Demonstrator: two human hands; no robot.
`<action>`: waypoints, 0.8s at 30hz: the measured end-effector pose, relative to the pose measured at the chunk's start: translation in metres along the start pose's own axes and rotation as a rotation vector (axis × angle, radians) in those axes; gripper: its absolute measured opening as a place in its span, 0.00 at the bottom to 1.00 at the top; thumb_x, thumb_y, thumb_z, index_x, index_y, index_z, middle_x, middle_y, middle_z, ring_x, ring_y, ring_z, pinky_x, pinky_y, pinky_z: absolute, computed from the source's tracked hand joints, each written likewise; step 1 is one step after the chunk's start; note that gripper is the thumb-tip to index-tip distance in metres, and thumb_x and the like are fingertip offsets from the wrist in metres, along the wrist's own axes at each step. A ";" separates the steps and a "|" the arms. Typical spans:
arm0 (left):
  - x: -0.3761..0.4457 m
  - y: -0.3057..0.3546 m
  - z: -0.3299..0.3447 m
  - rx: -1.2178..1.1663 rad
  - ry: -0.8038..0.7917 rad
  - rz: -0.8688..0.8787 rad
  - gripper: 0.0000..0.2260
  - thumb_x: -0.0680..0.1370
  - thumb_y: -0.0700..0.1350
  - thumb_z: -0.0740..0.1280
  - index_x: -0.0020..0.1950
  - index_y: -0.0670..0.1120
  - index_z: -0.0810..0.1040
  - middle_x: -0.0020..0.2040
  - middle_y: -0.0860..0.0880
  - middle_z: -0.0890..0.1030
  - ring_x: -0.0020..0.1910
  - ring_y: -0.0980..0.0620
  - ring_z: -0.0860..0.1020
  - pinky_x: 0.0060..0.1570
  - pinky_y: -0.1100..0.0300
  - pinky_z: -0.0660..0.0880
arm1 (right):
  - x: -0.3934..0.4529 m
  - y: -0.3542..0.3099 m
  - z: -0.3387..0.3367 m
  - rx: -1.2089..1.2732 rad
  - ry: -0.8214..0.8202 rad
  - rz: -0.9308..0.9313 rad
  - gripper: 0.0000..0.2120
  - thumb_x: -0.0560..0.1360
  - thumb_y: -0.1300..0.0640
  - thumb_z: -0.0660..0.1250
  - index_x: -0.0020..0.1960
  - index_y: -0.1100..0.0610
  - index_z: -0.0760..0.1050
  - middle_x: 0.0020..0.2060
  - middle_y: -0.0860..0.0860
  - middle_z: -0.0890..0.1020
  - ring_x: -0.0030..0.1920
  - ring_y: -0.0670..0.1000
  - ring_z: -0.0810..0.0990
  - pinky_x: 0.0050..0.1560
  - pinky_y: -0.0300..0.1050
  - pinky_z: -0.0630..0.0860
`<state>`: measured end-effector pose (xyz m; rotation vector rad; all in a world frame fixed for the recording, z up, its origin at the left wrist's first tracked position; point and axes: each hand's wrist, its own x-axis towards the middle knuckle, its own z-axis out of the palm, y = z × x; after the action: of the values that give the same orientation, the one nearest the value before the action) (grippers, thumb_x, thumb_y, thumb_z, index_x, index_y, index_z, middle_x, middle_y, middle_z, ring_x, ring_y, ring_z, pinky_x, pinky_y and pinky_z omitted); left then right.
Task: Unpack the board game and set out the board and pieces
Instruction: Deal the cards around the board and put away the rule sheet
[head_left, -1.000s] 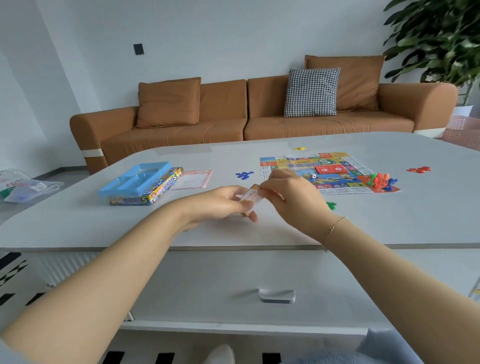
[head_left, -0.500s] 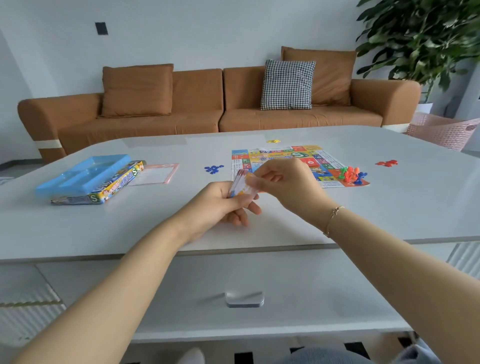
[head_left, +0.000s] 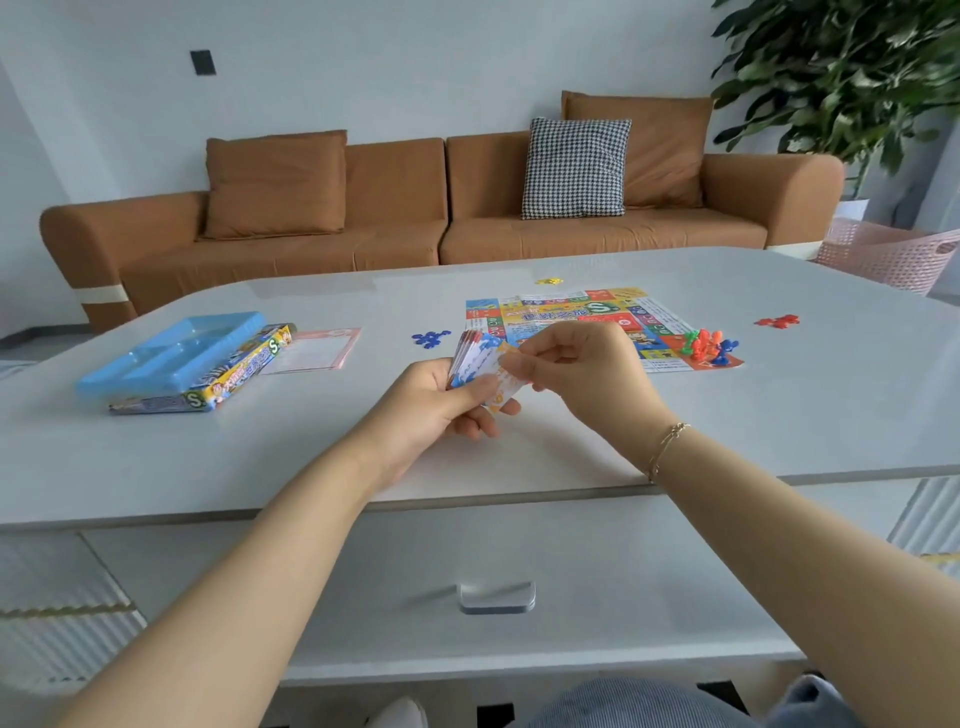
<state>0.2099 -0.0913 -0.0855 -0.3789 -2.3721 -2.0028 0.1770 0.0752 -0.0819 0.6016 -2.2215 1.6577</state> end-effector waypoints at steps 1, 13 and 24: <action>0.000 0.000 0.000 0.002 0.007 0.003 0.05 0.79 0.40 0.62 0.50 0.43 0.77 0.40 0.48 0.84 0.28 0.56 0.77 0.29 0.68 0.71 | 0.000 -0.001 0.000 -0.008 0.004 0.005 0.05 0.69 0.58 0.75 0.37 0.56 0.80 0.31 0.54 0.82 0.29 0.47 0.75 0.35 0.43 0.75; 0.001 0.000 0.003 -0.016 0.150 0.048 0.01 0.76 0.39 0.68 0.45 0.44 0.78 0.35 0.49 0.83 0.27 0.57 0.77 0.27 0.68 0.71 | -0.005 -0.004 -0.003 -0.063 0.075 0.014 0.06 0.69 0.62 0.74 0.37 0.54 0.80 0.27 0.46 0.79 0.26 0.40 0.75 0.29 0.29 0.70; 0.015 0.003 0.009 -0.159 0.207 -0.040 0.02 0.77 0.41 0.67 0.47 0.45 0.78 0.35 0.51 0.83 0.27 0.60 0.77 0.29 0.71 0.73 | -0.002 0.017 -0.090 -0.188 0.215 0.282 0.04 0.67 0.61 0.75 0.36 0.56 0.81 0.28 0.53 0.78 0.29 0.50 0.72 0.39 0.46 0.73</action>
<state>0.1967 -0.0794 -0.0819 -0.1184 -2.1233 -2.1386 0.1701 0.1660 -0.0712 0.0602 -2.3460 1.5268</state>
